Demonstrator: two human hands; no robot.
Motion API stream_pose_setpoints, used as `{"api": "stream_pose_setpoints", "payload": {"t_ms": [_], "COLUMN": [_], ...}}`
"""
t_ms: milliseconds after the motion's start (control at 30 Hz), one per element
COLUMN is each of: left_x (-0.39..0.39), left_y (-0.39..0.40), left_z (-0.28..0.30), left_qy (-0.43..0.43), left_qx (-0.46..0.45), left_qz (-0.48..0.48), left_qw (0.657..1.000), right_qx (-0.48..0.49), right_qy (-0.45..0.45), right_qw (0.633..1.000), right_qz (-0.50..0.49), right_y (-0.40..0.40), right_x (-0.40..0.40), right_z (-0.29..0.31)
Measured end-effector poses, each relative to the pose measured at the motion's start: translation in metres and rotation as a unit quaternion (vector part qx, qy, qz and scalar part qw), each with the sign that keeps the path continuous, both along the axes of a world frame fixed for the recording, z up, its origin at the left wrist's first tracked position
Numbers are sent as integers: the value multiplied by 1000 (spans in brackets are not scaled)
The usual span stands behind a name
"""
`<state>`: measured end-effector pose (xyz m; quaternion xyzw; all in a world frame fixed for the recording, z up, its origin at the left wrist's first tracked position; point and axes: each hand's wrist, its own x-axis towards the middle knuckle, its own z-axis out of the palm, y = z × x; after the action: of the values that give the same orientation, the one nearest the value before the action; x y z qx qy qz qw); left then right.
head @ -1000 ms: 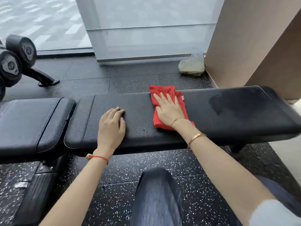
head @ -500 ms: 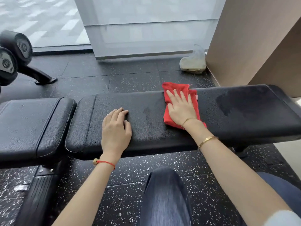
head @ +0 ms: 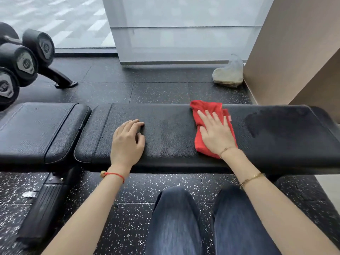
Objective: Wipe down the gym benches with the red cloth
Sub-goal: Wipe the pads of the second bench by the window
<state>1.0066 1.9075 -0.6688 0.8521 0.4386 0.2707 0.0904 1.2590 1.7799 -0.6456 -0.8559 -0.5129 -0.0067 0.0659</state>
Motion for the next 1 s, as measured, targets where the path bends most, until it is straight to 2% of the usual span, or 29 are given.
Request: {"api": "stream_pose_setpoints", "payload": {"t_ms": [100,233,400,467,567,700,833,1000], "left_x": [1,1,0,-1,-1,1,1,1], "left_y": [0,0,-1,0,-1,-1,0,-1], "left_z": [-1,0,1,1,0,0,1,3], "left_qy": [1,-9,-5,-2,1,3,4,1], "left_qx": [6,5,0,-3,-3,4,5,1], "left_qz": [3,3,-7,-9,-8,-1,1,-7], "left_qw": [1000,1000,1000,1000,1000,1000,1000,1000], "right_qx": [-6,6,32,40,24,-11,-11,21], "right_qy": [28,23,35,23,11,50,58,46], "right_qw": [999,997,986,988,997,999,996,987], "right_qz": [-28,78,157,147,79,-9,69,155], "right_y": [35,64,23,3,-10,24,54,19], "right_x": [7,-47,-67,-50,-14,8,-38,-71], "right_z": [5,2,-2,-3,-1,10,9,2]}}
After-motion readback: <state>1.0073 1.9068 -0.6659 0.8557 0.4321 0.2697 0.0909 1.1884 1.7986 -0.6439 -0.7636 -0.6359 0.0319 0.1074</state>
